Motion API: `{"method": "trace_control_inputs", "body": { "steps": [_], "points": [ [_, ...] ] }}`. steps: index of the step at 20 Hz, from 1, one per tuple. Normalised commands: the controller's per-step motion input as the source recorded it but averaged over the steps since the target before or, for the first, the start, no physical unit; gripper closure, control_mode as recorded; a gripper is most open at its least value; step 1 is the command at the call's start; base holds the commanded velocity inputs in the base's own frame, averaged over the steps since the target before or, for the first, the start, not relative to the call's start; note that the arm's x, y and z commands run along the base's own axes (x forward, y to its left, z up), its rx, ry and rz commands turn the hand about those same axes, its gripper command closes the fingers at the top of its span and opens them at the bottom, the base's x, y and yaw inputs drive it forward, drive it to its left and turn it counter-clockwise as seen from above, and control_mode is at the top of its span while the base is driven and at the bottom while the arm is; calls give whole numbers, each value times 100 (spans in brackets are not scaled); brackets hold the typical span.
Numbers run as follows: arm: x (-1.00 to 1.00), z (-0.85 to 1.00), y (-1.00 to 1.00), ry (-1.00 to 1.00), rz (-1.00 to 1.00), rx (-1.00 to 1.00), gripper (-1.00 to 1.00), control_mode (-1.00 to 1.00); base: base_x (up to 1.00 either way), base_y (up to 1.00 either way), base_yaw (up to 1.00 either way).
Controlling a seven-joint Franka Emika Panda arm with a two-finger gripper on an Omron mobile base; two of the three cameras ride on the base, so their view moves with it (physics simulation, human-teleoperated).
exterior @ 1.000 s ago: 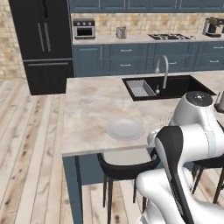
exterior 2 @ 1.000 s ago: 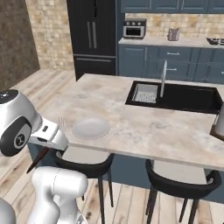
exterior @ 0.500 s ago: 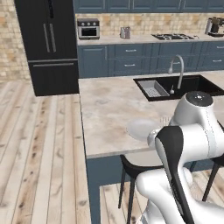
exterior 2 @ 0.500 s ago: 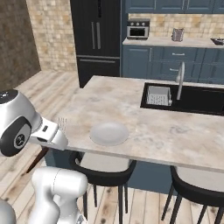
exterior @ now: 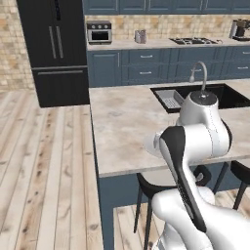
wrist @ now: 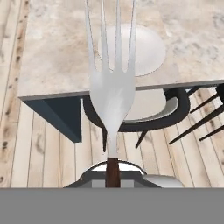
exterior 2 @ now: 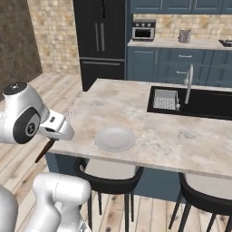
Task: Take the fork and place it on the left side of the plate. Then take the spoon and place it on the right side of the plate. Make sure they're directly next to the plate.
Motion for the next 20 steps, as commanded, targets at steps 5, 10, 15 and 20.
{"method": "trace_control_inputs", "body": {
  "steps": [5, 10, 15, 20],
  "points": [
    [66, 0, -5, 0, 8, 0, 100, -100, 0, 0, 0],
    [63, -11, 0, 0, 4, -2, 100, -100, 0, 0, 0],
    [66, -27, 1, 0, 5, -3, 100, -100, 0, 0, 0],
    [56, -48, 9, 4, 2, -6, 100, -100, 0, 0, 0]
  ]
}}
